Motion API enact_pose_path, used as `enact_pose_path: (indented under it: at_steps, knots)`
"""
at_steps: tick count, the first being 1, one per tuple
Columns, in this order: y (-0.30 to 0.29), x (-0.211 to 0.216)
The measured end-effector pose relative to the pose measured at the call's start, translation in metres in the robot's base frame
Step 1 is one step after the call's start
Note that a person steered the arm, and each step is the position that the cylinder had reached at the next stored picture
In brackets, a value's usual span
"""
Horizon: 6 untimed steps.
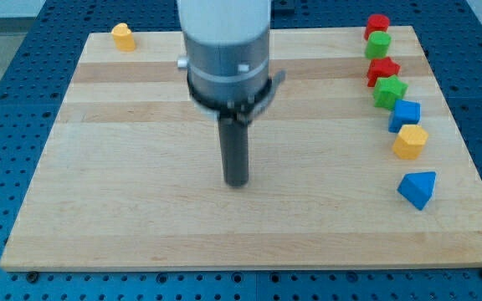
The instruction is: Place the arm at the bottom right
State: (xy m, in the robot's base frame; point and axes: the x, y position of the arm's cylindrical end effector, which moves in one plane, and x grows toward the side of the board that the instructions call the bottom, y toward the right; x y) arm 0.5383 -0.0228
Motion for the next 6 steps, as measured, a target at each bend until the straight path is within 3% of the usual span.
enact_pose_path:
  at_steps: [1, 2, 4, 6]
  knots:
    - [0.022, 0.068]
    - [0.053, 0.080]
    - [0.200, 0.079]
    - [0.298, 0.048]
